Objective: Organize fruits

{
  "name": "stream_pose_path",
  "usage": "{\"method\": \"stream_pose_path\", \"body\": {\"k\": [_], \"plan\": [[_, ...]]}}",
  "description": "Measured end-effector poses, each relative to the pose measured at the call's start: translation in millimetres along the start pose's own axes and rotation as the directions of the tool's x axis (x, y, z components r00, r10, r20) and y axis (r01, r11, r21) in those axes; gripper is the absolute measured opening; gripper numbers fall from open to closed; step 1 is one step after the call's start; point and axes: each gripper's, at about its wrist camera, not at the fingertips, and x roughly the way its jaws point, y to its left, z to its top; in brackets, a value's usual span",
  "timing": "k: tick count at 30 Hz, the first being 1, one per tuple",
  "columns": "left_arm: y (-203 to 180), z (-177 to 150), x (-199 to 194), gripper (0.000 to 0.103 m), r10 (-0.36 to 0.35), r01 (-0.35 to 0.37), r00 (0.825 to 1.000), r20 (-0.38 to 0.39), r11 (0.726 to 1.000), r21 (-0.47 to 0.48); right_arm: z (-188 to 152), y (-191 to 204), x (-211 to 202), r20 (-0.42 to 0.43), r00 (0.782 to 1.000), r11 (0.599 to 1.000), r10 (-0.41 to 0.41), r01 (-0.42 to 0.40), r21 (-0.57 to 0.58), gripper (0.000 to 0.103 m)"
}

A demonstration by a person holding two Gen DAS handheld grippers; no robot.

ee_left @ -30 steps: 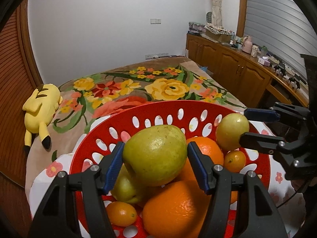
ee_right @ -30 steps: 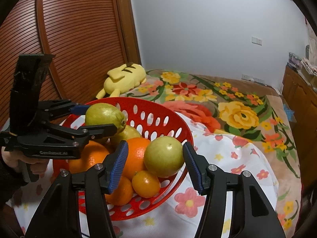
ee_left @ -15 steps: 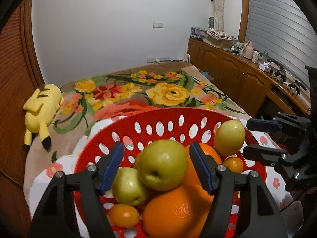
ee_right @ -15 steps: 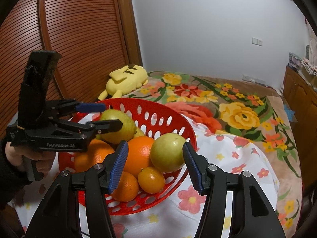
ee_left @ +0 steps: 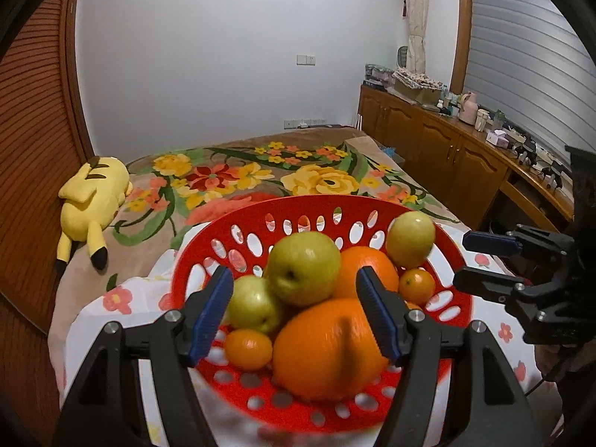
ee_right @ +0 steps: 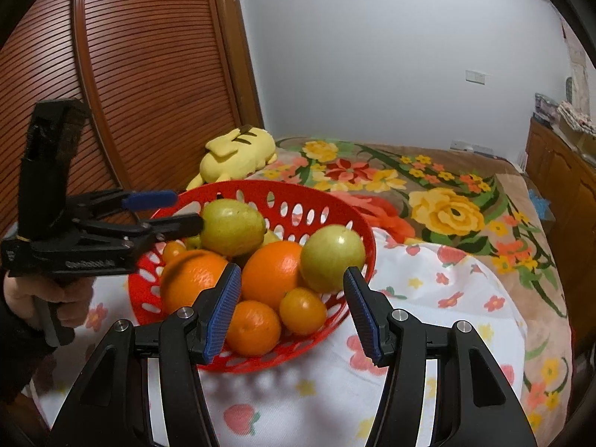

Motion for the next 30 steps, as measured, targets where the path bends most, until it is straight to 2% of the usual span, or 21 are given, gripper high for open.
{"method": "stream_pose_path", "body": {"k": [6,12,14,18,22,27,30], "plan": [[-1,-21,-34,0.072,0.045,-0.044,0.998,0.040,0.999,-0.022,-16,17,-20,0.017,1.000,1.000,-0.015,0.015,0.019,0.058],[-8,-45,-62,0.076,0.047,-0.044,0.996,0.073,0.998,-0.042,-34,32,-37,0.025,0.999,0.999,-0.025,0.024,0.033,0.059],[-10,-51,-69,0.088,0.048,-0.045,0.995,0.082,0.998,-0.045,-40,36,-43,0.027,0.999,0.999,-0.027,0.026,0.040,0.061],[-17,-61,-87,0.097,0.064,-0.060,0.990,0.127,0.998,-0.036,-49,46,-60,0.054,0.998,0.998,-0.045,0.043,0.042,0.066],[-26,-66,-107,0.098,0.067,-0.064,0.984,0.163,0.998,-0.022,-53,55,-76,0.081,0.995,0.997,-0.060,0.057,0.045,0.070],[-39,-73,-134,0.098,0.126,-0.129,0.970,0.207,0.992,0.004,-55,66,-96,0.128,0.987,0.994,-0.100,0.095,0.045,0.076],[-44,-77,-151,0.098,0.111,-0.114,0.967,0.230,0.993,-0.001,-59,70,-108,0.151,0.981,0.992,-0.123,0.116,0.054,0.078]]}}
